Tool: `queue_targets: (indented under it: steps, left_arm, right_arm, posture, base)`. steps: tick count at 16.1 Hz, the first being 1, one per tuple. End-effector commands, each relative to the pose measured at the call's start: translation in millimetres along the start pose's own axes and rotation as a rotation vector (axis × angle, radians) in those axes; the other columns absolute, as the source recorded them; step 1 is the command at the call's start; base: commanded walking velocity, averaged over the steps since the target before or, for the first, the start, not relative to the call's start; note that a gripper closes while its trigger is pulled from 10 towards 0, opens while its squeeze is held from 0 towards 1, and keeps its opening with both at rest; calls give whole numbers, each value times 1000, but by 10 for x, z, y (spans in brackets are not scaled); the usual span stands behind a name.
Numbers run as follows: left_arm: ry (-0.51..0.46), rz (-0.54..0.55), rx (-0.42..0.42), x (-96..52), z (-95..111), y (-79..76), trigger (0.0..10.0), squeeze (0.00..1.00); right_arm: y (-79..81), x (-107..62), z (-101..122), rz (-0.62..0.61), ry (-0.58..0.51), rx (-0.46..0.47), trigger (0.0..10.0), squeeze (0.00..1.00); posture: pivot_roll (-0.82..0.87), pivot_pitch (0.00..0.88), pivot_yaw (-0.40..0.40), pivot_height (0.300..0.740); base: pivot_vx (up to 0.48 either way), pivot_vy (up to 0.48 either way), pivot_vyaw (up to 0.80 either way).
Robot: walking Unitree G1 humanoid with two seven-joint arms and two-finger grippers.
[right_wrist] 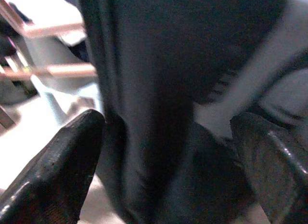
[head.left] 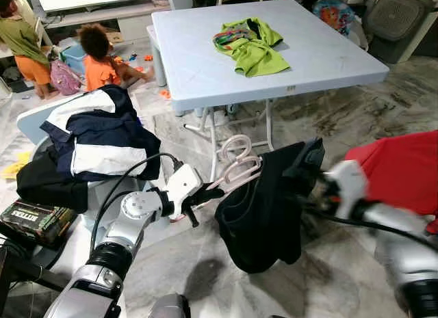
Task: Hang hanger
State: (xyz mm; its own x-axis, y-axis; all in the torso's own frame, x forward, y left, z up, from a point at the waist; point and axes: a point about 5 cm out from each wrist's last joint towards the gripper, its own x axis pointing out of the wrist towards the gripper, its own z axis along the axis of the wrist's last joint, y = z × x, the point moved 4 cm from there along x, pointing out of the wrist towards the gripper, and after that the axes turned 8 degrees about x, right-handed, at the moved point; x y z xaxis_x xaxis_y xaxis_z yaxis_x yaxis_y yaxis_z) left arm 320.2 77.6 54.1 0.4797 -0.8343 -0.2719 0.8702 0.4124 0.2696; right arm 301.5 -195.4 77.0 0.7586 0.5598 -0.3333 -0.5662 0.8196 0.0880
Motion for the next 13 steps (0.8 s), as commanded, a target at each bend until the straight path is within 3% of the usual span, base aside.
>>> queue_targets:
  steps: [1,3,6,7,13]
  left_arm:
    - [-63,35,50,16,180,119,0,0]
    - [-71,32,54,31,203,111,0,0]
    - [-79,31,59,48,229,106,0,0]
    - [-84,29,60,51,241,101,0,0]
    - [-93,28,59,55,256,85,0,0]
  right_arm:
    - [65,89,23,-1,8,18,10000,0]
    - [167,252,-67,-18,49,3,10000,0]
    - [169,392,-90,-112,67,4,9922,0]
    - [148,455,-99,-171,62,9,0,0]
    - [32,571,-73,-297,0,162,0,0]
  posture:
    - [-75,0,20,740]
    - [-71,0,19,740]
    - [-66,0,12,740]
    - [-67,0,9,740]
    - [-64,0,2,740]
  base:
    - [0,0,0]
    - [0,0,0]
    - [0,0,0]
    - [0,0,0]
    - [0,0,0]
